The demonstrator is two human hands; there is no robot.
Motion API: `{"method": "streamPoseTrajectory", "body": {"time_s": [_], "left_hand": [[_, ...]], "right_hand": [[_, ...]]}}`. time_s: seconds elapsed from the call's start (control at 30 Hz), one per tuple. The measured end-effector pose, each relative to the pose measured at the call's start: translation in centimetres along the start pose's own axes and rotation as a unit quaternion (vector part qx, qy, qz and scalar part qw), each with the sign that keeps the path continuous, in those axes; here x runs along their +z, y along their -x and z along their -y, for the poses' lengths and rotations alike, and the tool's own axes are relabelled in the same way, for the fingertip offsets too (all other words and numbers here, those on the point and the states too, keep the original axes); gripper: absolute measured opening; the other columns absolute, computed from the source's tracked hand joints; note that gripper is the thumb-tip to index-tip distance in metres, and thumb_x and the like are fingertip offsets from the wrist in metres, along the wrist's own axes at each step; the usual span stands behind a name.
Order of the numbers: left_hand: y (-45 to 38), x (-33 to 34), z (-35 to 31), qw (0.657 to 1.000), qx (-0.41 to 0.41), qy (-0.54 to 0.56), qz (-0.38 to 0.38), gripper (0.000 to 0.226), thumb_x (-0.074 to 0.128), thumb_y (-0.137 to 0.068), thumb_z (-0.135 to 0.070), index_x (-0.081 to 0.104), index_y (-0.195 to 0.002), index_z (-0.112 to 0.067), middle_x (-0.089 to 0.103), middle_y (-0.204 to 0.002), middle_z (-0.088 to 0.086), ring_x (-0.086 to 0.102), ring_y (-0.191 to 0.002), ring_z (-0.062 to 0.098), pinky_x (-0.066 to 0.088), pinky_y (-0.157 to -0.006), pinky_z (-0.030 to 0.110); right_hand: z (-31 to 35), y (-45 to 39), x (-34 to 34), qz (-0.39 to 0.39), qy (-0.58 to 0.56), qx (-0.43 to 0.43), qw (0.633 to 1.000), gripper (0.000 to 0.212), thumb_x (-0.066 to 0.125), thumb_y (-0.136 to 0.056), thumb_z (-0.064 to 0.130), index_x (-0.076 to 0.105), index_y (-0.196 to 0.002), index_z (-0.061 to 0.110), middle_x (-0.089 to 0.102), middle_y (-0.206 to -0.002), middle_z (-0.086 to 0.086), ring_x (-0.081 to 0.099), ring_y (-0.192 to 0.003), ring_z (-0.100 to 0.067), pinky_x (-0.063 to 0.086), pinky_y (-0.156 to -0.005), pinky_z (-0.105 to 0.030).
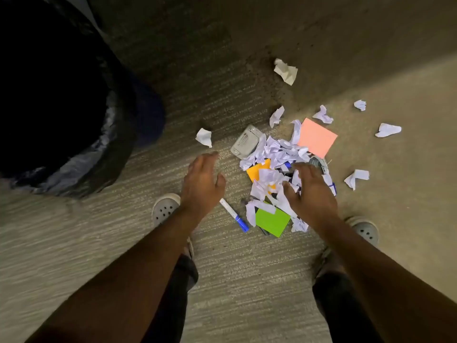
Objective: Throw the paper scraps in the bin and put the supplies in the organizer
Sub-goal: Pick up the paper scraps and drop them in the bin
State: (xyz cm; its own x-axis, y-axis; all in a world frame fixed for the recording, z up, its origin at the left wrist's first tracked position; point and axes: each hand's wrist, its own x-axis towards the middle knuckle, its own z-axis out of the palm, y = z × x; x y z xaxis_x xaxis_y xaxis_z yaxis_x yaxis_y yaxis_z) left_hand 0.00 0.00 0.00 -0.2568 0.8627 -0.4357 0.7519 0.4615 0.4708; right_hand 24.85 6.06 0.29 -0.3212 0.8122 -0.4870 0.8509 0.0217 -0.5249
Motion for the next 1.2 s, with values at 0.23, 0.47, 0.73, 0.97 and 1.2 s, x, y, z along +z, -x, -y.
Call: {"method": "streamPoseTrajectory", "body": {"time_s": [0.23,0.47,0.73,0.97,1.2], "left_hand": [[-7.8,3.4,5.0,0.992,-0.013,-0.122,0.018,0.066,0.068,-0.078,-0.022,0.043,-0.139,-0.024,0.025,-0.150,0.019,0.030,-0.135,0.038,0.043,-0.103,0.050],[-11.1,5.0,6.4,0.986,-0.053,-0.156,0.027,0.043,0.059,-0.089,-0.023,0.050,-0.131,-0.019,0.024,-0.153,0.015,0.035,-0.132,0.035,0.041,-0.104,0.042],[-9.2,4.9,5.0,0.995,-0.057,-0.072,-0.029,0.012,0.059,-0.088,-0.007,0.064,-0.098,-0.005,0.056,-0.110,0.018,0.056,-0.099,0.031,0.045,-0.077,0.034],[-4.9,8.0,-0.1,0.994,0.099,0.023,-0.031,0.026,0.060,-0.083,-0.017,0.062,-0.107,-0.005,0.061,-0.096,0.016,0.058,-0.090,0.032,0.049,-0.073,0.034],[-5.3,11.3,-3.1,0.993,-0.007,-0.079,0.082,0.052,0.053,-0.095,-0.040,0.040,-0.140,-0.018,0.057,-0.121,0.021,0.058,-0.106,0.038,0.049,-0.079,0.041]], "right_hand": [[-1.5,-8.6,2.9,0.003,0.080,-0.051,0.995,0.045,0.057,-0.092,0.022,0.044,-0.133,0.010,0.045,-0.137,-0.014,0.048,-0.118,-0.035,0.045,-0.091,-0.041],[0.3,-17.0,4.1,-0.044,0.234,-0.039,0.970,0.050,0.054,-0.091,0.027,0.039,-0.138,0.026,0.030,-0.148,-0.018,0.042,-0.122,-0.041,0.049,-0.088,-0.050],[-0.6,-16.8,4.9,-0.040,0.225,-0.005,0.974,0.029,0.054,-0.088,0.006,0.054,-0.117,0.009,0.042,-0.127,-0.020,0.044,-0.116,-0.039,0.051,-0.078,-0.045],[-2.4,-15.8,3.3,-0.111,0.200,-0.020,0.973,0.024,0.050,-0.089,0.003,0.054,-0.113,0.003,0.050,-0.118,-0.021,0.048,-0.109,-0.037,0.051,-0.076,-0.044],[-4.2,-15.4,3.6,-0.045,0.221,0.012,0.974,0.047,0.058,-0.087,0.016,0.044,-0.133,0.015,0.033,-0.144,-0.019,0.037,-0.126,-0.038,0.046,-0.092,-0.044]]}}
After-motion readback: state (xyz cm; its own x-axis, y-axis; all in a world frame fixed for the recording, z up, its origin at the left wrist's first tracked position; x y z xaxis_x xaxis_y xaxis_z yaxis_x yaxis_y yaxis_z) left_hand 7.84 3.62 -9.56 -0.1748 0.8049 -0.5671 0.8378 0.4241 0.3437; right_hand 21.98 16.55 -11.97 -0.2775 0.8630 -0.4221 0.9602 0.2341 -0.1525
